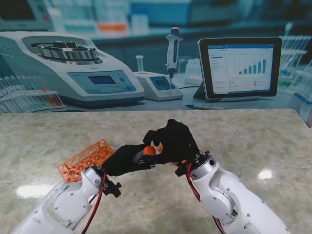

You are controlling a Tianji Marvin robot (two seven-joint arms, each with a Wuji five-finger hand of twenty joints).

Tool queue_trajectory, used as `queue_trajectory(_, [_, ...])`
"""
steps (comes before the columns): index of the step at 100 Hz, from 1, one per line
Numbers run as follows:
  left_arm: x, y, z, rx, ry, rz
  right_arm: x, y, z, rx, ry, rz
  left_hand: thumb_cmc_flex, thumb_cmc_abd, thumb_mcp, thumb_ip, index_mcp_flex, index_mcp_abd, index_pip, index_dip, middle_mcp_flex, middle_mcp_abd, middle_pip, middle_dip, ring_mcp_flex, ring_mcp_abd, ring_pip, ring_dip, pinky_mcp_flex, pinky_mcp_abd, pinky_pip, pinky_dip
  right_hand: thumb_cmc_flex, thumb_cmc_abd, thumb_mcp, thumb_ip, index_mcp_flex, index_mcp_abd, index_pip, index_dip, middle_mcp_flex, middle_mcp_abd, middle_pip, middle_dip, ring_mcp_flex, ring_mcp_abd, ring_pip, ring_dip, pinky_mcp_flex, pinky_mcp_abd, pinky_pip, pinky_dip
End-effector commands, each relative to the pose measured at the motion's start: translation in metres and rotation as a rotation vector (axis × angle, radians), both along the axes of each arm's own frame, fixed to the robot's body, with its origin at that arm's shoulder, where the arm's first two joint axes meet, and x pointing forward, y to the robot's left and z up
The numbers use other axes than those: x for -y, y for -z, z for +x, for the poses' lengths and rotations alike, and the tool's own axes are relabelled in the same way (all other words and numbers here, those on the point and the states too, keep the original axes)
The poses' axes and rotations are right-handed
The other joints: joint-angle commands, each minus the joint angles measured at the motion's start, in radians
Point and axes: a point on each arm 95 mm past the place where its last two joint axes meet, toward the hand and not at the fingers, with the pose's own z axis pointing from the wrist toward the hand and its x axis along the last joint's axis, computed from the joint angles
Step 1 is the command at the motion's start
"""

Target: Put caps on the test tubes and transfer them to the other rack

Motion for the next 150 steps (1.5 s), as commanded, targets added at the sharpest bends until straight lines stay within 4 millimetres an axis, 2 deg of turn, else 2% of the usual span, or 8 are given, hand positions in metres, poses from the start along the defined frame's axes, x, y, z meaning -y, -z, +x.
queue_trajectory(1, [0.003,-0.003,-0.001,0.006,0.008,-0.006,-0.001,0.005,0.001,-0.015,0.011,0.006,0.032,0.051,0.011,0.0,0.009,-0.052,0.029,0.033,0.011,-0.029,-0.006,-0.006,0.037,-0.011,0.035,0.011,0.029,-0.129,0.135,-0.014,0.044,0.07,0.117,0.003,0.118,-0.161,0.113,0.039,0.043,-0.018,0.021,0.013,0.032,-0.003,0.038,-0.003,0.003,0.01,0.036,0.015])
queue_trajectory(25, [0.002,-0.003,0.0,0.006,0.005,-0.006,-0.003,0.005,0.004,-0.012,0.031,0.027,0.032,0.052,0.011,0.0,0.009,-0.052,0.029,0.033,0.011,-0.028,-0.006,-0.006,0.037,-0.011,0.035,0.011,0.029,-0.129,0.135,-0.014,-0.015,0.144,0.132,0.02,0.139,-0.148,0.085,0.057,0.04,-0.012,0.013,0.006,0.027,0.009,0.037,-0.012,-0.008,0.013,0.039,0.014])
queue_trajectory(37, [0.002,-0.003,0.0,0.006,0.005,-0.005,-0.003,0.005,0.005,-0.015,0.043,0.037,0.032,0.052,0.012,0.0,0.009,-0.052,0.029,0.033,0.011,-0.028,-0.006,-0.006,0.037,-0.011,0.035,0.011,0.029,-0.129,0.135,-0.014,-0.082,0.178,0.162,0.054,0.139,-0.116,0.018,0.116,0.023,-0.003,-0.004,-0.005,0.025,0.015,0.006,-0.023,-0.025,0.015,0.036,0.011])
queue_trajectory(49, [0.002,-0.004,-0.001,0.006,0.004,-0.005,-0.002,0.004,0.004,-0.016,0.056,0.043,0.031,0.051,0.011,0.0,0.009,-0.052,0.029,0.033,0.01,-0.028,-0.006,-0.006,0.037,-0.011,0.035,0.011,0.029,-0.129,0.135,-0.014,-0.156,0.251,0.164,0.11,0.098,-0.072,-0.055,0.159,-0.026,0.009,-0.041,-0.018,0.0,0.022,-0.054,-0.025,-0.059,0.014,0.015,0.006])
queue_trajectory(79, [0.002,-0.004,-0.001,0.007,0.003,-0.005,0.005,0.0,-0.002,0.009,0.083,0.059,0.031,0.051,0.011,0.0,0.009,-0.052,0.029,0.033,0.01,-0.028,-0.006,-0.006,0.037,-0.011,0.035,0.011,0.029,-0.129,0.135,-0.014,-0.173,0.274,0.12,0.123,-0.102,0.022,-0.27,0.116,-0.215,0.034,-0.174,-0.08,-0.133,0.031,-0.165,-0.023,-0.169,0.022,-0.073,-0.021])
queue_trajectory(92, [0.002,-0.004,-0.001,0.007,0.003,-0.005,0.009,-0.002,-0.007,0.026,0.088,0.052,0.032,0.052,0.011,0.0,0.009,-0.052,0.029,0.033,0.01,-0.028,-0.006,-0.006,0.037,-0.011,0.035,0.011,0.029,-0.129,0.135,-0.014,-0.168,0.248,0.112,0.126,-0.143,0.042,-0.305,0.099,-0.249,0.036,-0.193,-0.094,-0.155,0.028,-0.181,-0.024,-0.184,0.023,-0.088,-0.027])
queue_trajectory(119, [0.002,-0.005,-0.001,0.007,0.003,-0.004,0.015,-0.001,-0.018,0.059,0.077,-0.01,0.031,0.052,0.011,0.0,0.009,-0.052,0.029,0.033,0.011,-0.027,-0.006,-0.006,0.037,-0.011,0.035,0.011,0.029,-0.129,0.135,-0.014,-0.177,0.078,0.168,0.124,-0.168,0.057,-0.311,0.101,-0.276,0.024,-0.195,-0.099,-0.175,0.008,-0.198,-0.024,-0.188,0.019,-0.095,-0.028])
queue_trajectory(150, [0.003,-0.004,-0.001,0.007,0.005,-0.004,0.016,0.002,-0.018,0.059,0.076,-0.041,0.031,0.051,0.011,0.0,0.009,-0.052,0.029,0.033,0.011,-0.028,-0.006,-0.006,0.036,-0.01,0.035,0.011,0.029,-0.129,0.135,-0.014,-0.134,0.042,0.138,0.12,-0.14,0.05,-0.283,0.13,-0.247,0.02,-0.165,-0.079,-0.162,-0.005,-0.197,-0.017,-0.175,0.02,-0.096,-0.022])
